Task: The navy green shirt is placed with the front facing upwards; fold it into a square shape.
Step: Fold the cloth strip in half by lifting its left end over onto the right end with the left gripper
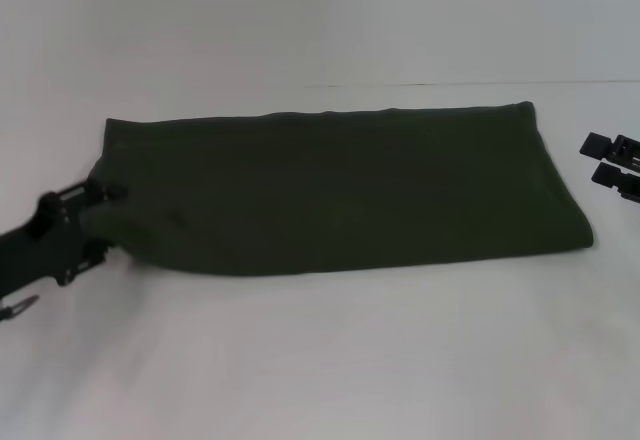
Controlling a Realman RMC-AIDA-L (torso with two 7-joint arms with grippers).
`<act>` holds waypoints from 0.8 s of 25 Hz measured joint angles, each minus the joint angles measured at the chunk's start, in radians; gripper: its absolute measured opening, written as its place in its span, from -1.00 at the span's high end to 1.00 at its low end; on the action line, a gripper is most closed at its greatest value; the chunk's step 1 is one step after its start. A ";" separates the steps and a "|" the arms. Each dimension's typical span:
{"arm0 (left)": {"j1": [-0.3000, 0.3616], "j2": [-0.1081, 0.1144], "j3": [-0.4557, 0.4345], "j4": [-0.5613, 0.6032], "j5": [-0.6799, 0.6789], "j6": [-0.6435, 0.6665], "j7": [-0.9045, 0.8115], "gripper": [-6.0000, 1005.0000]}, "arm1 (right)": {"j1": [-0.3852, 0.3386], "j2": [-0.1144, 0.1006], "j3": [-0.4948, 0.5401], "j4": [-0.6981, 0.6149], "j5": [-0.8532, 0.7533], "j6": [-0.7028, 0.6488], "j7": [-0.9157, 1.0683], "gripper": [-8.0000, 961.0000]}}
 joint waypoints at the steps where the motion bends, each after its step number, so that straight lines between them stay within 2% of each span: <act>1: 0.004 0.001 -0.007 0.000 -0.017 0.021 0.014 -0.39 | 0.000 0.000 0.000 0.000 0.001 -0.001 0.000 -0.69; 4: 0.019 0.005 -0.013 0.001 -0.021 0.045 0.025 -0.39 | -0.001 0.000 0.002 0.000 0.001 -0.002 0.000 -0.69; 10: 0.026 0.004 -0.006 -0.012 0.078 -0.023 -0.009 -0.39 | -0.002 0.000 0.007 0.001 -0.001 0.002 0.000 -0.69; 20: -0.016 0.009 -0.003 -0.054 0.098 -0.119 0.000 -0.38 | -0.003 -0.001 0.012 0.000 -0.004 0.008 0.000 -0.69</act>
